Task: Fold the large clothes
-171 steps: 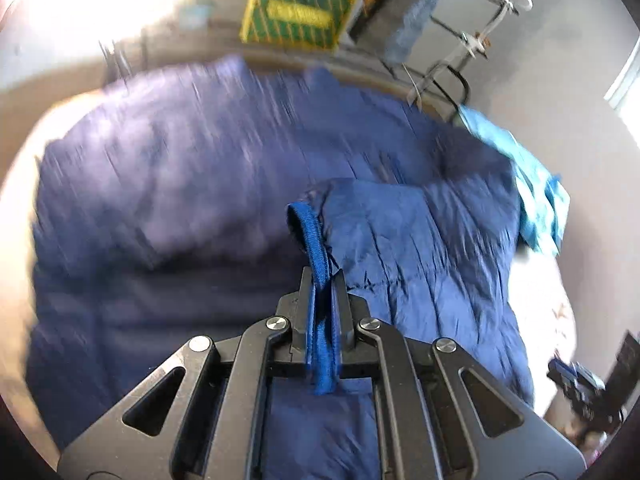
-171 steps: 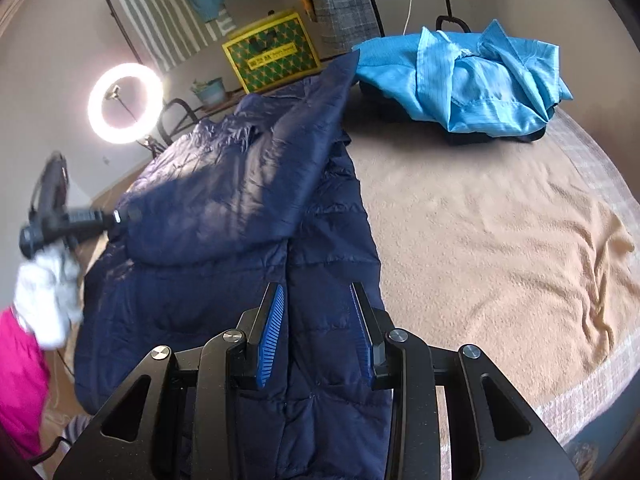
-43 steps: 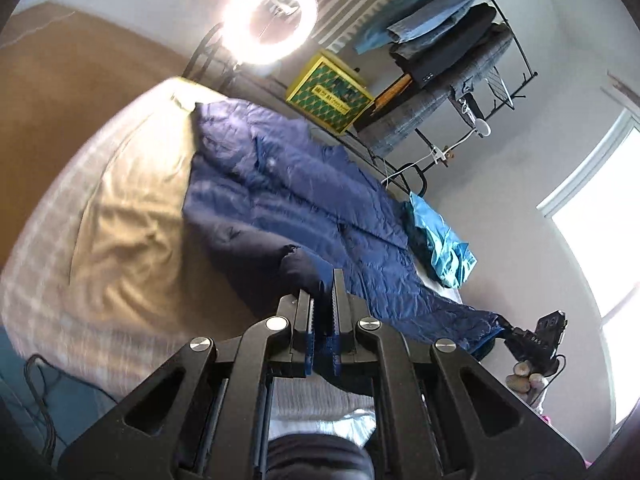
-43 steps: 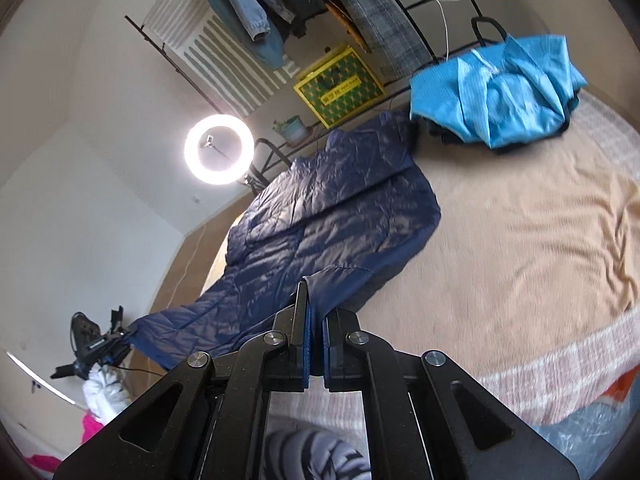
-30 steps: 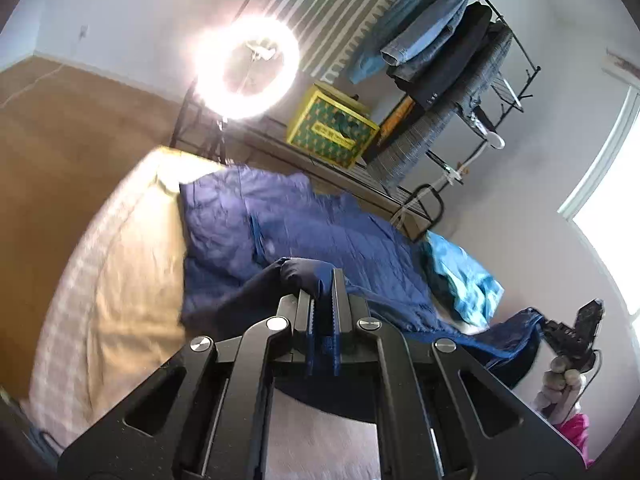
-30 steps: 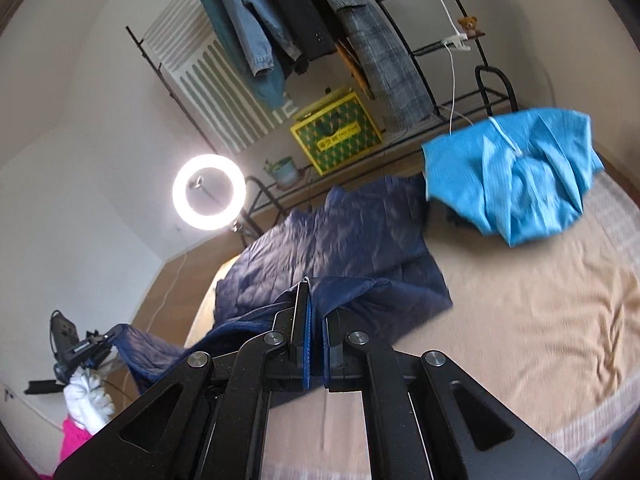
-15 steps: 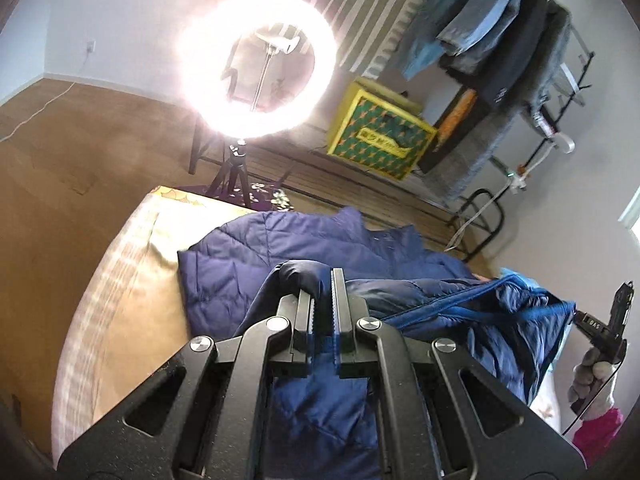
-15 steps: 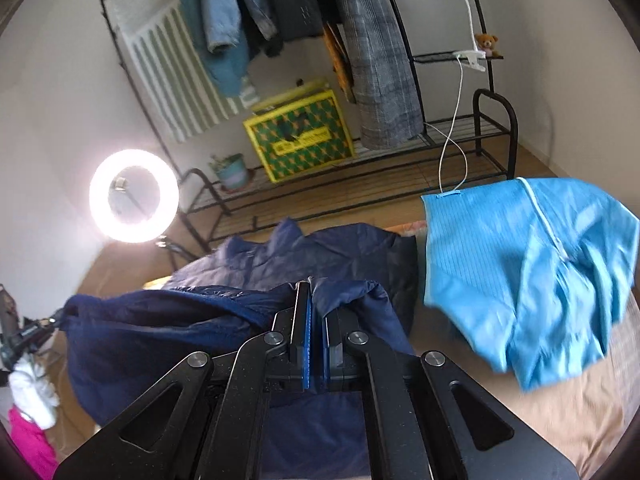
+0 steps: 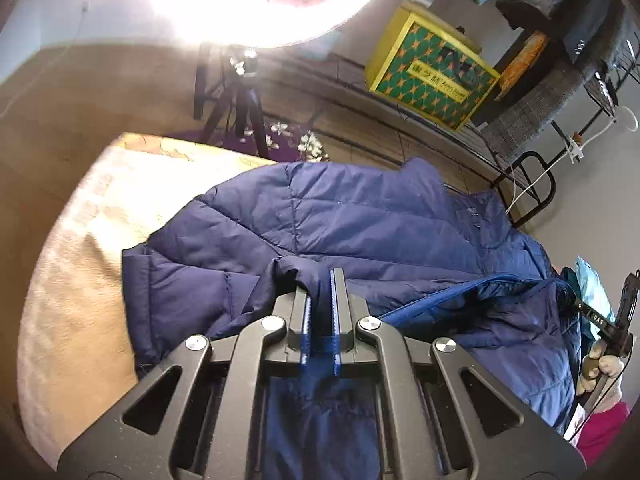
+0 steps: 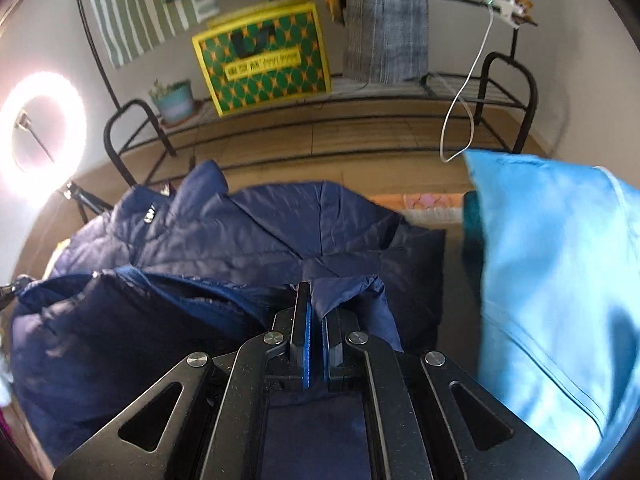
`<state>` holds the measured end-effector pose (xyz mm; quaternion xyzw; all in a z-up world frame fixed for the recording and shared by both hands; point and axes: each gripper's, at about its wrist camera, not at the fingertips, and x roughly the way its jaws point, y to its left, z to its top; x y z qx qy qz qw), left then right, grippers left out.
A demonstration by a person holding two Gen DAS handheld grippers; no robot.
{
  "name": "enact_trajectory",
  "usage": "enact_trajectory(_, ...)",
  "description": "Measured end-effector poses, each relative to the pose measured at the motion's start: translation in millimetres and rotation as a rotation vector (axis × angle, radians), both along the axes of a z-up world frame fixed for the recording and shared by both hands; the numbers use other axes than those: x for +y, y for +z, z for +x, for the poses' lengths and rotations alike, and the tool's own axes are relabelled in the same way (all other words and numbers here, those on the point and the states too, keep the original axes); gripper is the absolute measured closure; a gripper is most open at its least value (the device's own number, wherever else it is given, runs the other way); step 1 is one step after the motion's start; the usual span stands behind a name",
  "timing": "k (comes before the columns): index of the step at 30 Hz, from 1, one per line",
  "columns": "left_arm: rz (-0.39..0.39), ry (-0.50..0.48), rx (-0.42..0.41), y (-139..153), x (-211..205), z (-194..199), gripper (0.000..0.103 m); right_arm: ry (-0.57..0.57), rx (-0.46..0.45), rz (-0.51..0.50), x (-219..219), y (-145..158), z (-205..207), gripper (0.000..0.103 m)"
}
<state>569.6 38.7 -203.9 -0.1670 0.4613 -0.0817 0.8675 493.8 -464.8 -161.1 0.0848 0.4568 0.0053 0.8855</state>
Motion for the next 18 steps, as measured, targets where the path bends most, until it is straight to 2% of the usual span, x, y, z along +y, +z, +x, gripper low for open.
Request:
enact_trajectory(2,-0.06,-0.014,0.02,-3,7,7,0.085,0.034,0.008,0.022,-3,-3,4,0.1)
enact_trajectory(3,-0.117,-0.022,0.021,-1,13,9,0.082,0.041,0.012,0.031,-5,-4,5,0.098)
enact_trajectory(6,-0.27,-0.03,0.004,11,33,10,0.06,0.064,0.01,0.111,-17,4,4,0.092)
enact_trajectory(7,-0.302,-0.03,-0.014,17,41,9,0.049,0.075,-0.005,0.137,-21,7,4,0.088)
enact_trajectory(8,-0.306,-0.021,-0.032,24,47,8,0.047,0.084,-0.021,0.154,-24,12,1,0.085)
enact_trajectory(10,-0.317,-0.007,-0.059,34,60,7,0.047,0.086,-0.056,0.168,-34,21,-5,0.064)
enact_trajectory(11,-0.293,0.004,-0.081,38,65,5,0.047,0.082,-0.065,0.174,-37,23,-6,0.057)
enact_trajectory(13,-0.139,-0.03,-0.122,44,57,0,0.047,0.084,-0.085,0.16,-42,26,-10,0.053)
enact_trajectory(15,0.062,-0.141,-0.113,36,29,-1,0.047,0.103,-0.075,0.107,-40,24,-10,0.052)
enact_trajectory(18,0.3,-0.291,-0.094,15,-19,1,0.047,0.111,-0.039,0.014,-33,12,-2,0.044)
